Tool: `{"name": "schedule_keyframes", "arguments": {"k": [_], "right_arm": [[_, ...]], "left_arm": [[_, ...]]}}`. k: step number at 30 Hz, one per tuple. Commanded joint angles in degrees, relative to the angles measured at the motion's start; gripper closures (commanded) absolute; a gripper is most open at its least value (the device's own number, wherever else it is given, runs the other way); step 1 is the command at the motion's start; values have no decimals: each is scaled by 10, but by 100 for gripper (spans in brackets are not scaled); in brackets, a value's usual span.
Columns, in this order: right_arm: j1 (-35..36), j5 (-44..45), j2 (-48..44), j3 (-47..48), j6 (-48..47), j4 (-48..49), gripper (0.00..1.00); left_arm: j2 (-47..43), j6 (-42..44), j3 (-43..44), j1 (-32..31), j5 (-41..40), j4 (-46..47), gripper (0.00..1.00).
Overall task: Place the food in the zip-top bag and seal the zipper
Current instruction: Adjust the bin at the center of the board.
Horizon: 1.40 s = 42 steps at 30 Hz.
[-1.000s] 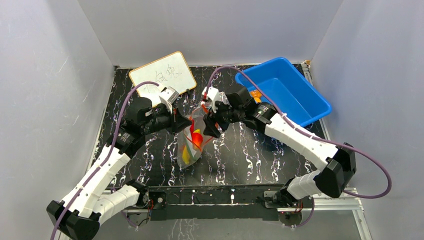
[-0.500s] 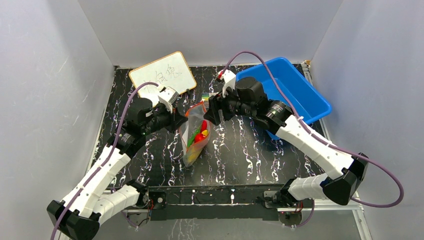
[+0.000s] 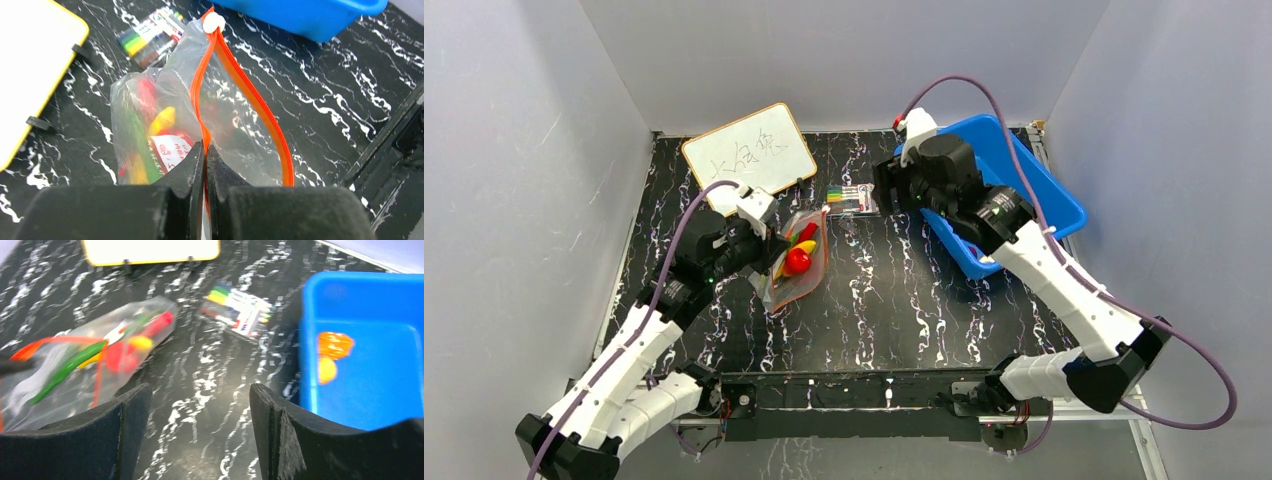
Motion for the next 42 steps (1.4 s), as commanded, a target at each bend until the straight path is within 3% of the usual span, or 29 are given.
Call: {"name": "schedule_keyframes", "arguments": {"k": [1,9,15,25,29,34,42], "right_arm": [[-76,15,31,38,-44,-20,31],[-169,-15,93,17,-96,-60,26],[-221,-57,129,-26,-99,-30,27],[-246,-65,207,-47,-76,-14,43],[-251,-20,227,-46,-28,-9,62],[-252,-36,225,-60,50,28,77],[-252,20,236,-76,141,66,82]], "left_arm": [[-27,-14,-47,-1,30,31,100],[-37,-14,-107,-1,46,63,100],[-36,-16,-116,-1,51,72,100],[-39,-3,-126,-1,45,71,100],[-32,-2,-123,-1,40,68,100],[-32,-3,-124,-1,37,71,100],[-26,-3,-123,-1,35,70,100]]}}
